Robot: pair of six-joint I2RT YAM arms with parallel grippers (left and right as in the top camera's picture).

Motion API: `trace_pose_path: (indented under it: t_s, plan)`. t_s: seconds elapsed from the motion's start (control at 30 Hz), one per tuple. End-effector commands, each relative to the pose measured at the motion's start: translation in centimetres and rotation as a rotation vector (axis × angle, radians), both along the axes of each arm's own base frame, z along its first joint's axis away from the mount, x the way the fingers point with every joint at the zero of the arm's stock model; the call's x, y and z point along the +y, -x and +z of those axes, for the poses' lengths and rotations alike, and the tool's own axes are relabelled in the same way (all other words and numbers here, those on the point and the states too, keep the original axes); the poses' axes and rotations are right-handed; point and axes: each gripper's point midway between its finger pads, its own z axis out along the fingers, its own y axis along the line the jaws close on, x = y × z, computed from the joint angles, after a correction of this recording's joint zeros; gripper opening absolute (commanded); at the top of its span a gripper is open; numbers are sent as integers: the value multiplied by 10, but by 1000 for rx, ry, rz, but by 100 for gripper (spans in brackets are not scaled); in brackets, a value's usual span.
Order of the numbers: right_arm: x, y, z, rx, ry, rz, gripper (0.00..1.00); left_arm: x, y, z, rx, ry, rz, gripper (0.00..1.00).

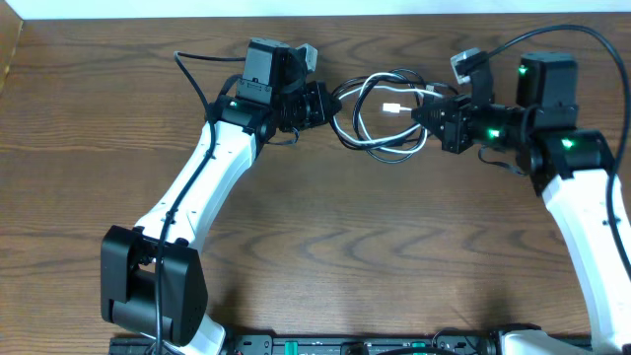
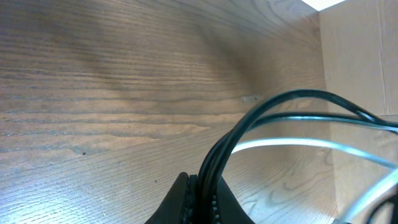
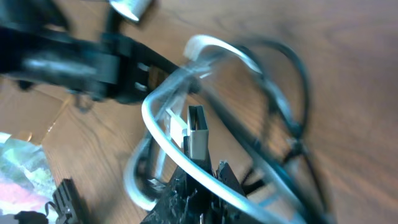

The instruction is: Untangle cables

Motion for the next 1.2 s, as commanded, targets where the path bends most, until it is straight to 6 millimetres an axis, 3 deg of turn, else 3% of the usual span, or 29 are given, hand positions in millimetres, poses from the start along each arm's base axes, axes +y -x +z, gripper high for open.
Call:
trace_pose_path:
  t_s: [0.0,0.03,0.07,0.17,0.23,0.37,0.53,0.77,1.03,1.17]
  plan:
    - [18,25,37,-93,-119,165,1,3,1,-11,7,-27,-5,14]
    - [20,28,41,-103,-136,187,1,2,2,-12,10,-28,-8,17]
    - [24,33,48,-118,-166,229,1,0,4,-13,11,-28,-14,33]
    - [29,41,57,-140,-212,294,1,-6,7,-13,9,-28,-29,60]
    - [30,43,61,-149,-226,312,1,-7,8,-13,9,-28,-31,69]
    - [16,17,48,-22,-197,96,1,-7,8,-13,9,-28,-30,72]
    - [0,-3,34,53,-158,-85,1,-13,12,-11,3,-16,-65,73]
    - [-13,-11,20,98,-107,-192,1,-32,25,-6,-98,-28,-229,72]
    - [-15,-11,17,107,-99,-203,1,-68,37,52,-341,217,-486,72]
    - [-15,-11,17,107,-99,-203,1,-74,52,65,-441,269,-616,73]
